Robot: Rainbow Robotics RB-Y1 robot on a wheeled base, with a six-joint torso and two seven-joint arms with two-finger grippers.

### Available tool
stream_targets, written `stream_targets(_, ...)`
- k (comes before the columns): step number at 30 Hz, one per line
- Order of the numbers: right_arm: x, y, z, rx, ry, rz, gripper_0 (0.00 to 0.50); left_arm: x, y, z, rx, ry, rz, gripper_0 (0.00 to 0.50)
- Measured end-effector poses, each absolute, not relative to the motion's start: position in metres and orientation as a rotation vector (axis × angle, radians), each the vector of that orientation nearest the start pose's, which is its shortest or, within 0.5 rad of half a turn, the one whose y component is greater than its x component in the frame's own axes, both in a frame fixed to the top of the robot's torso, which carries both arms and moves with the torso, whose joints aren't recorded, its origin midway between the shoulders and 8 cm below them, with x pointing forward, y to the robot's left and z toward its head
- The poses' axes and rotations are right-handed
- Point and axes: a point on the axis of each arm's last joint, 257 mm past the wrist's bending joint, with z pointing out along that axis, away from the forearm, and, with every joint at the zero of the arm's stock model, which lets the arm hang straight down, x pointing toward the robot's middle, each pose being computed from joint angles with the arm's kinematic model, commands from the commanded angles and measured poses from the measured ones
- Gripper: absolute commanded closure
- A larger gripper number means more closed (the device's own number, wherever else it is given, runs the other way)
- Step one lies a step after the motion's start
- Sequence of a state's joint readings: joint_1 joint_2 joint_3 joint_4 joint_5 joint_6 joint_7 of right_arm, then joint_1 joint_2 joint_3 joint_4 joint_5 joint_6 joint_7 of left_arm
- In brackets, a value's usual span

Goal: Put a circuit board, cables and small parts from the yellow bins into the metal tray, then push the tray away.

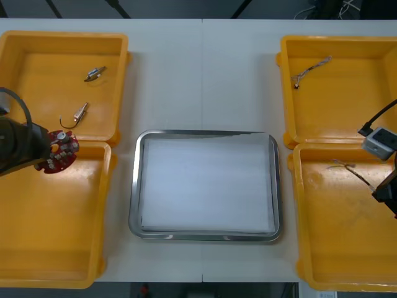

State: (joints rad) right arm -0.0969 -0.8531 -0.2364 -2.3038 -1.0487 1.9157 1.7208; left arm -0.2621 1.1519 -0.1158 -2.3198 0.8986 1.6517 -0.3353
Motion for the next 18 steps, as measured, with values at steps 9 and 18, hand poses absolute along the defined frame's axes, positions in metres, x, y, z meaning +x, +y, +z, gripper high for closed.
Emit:
stream_targets(9, 0.36, -0.313, -0.151, -0.879, 2.551, -0.037, 0.5, 0.391, 0.271, -0.174, -0.594, 2.533, -0.08, 0.5)
stream_targets(18, 0.37, -0.314, -0.146, -0.855, 2.554, -0.007, 0.5, 0.38, 0.217, -0.198, -0.506, 2.505, -0.109, 0.5)
